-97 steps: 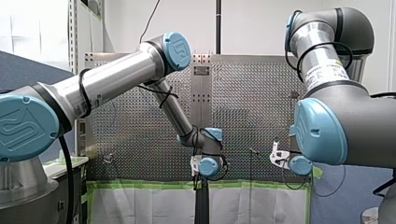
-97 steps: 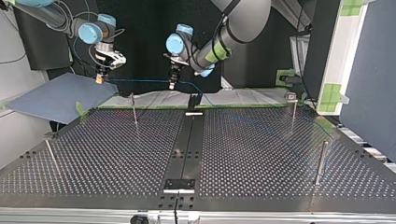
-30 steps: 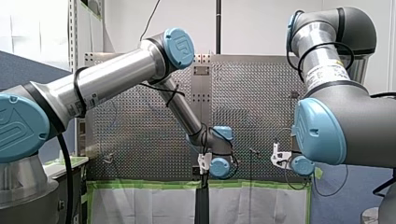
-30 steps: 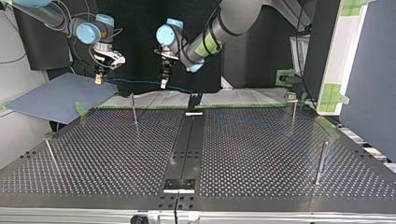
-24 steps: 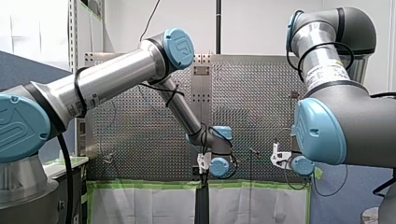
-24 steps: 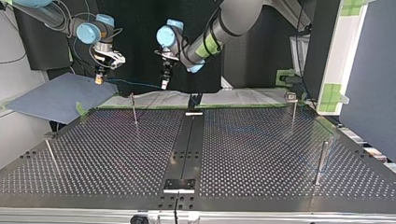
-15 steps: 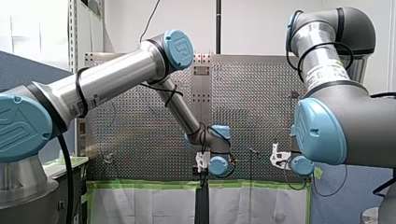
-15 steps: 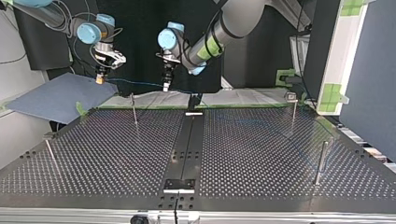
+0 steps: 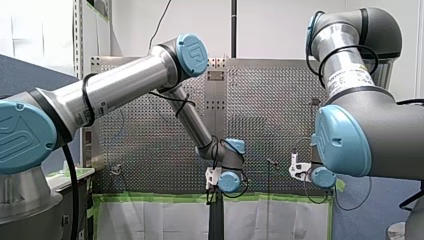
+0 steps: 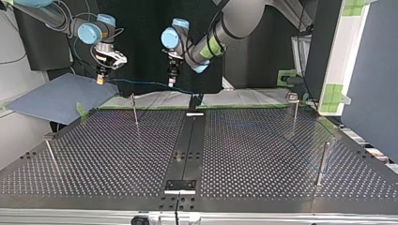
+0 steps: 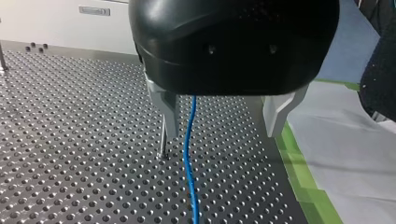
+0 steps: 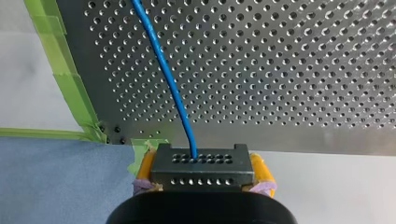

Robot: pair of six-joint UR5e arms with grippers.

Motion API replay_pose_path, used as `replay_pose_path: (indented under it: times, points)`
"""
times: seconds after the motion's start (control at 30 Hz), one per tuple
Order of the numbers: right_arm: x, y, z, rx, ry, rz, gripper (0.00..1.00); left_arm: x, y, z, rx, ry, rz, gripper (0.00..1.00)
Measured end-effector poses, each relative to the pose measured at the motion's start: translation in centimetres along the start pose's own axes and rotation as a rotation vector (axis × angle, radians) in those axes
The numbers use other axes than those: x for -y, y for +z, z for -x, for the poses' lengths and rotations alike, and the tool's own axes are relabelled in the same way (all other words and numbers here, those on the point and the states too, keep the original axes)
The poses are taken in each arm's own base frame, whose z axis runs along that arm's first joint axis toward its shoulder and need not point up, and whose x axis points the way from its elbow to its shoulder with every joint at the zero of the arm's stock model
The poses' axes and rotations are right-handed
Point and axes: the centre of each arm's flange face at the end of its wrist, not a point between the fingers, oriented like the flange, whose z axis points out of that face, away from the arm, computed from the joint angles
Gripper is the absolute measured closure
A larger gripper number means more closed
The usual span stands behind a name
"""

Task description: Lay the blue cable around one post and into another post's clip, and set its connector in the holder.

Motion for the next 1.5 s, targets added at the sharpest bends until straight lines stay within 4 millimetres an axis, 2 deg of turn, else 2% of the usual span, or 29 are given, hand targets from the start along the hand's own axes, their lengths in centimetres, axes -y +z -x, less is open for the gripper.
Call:
replay_pose_path:
  times: [0.53,0.93,1.5]
  points:
    - [0.6,-0.2,0.1,0.007,-0.005,-0.011,1.0,-0.6,1.3,0.6,0.027,-0.015,0.008,0.11]
    - [1.5,-0.6,0.2,0.022,-0.017,-0.028,1.0,-1.4,4.1,2.6,0.072,-0.034,0.04,0.11]
    - [1.4,-0.5,0.1,0.016,-0.016,-0.026,1.0,-2.0,4.2,2.5,0.047,-0.027,0.048,0.13]
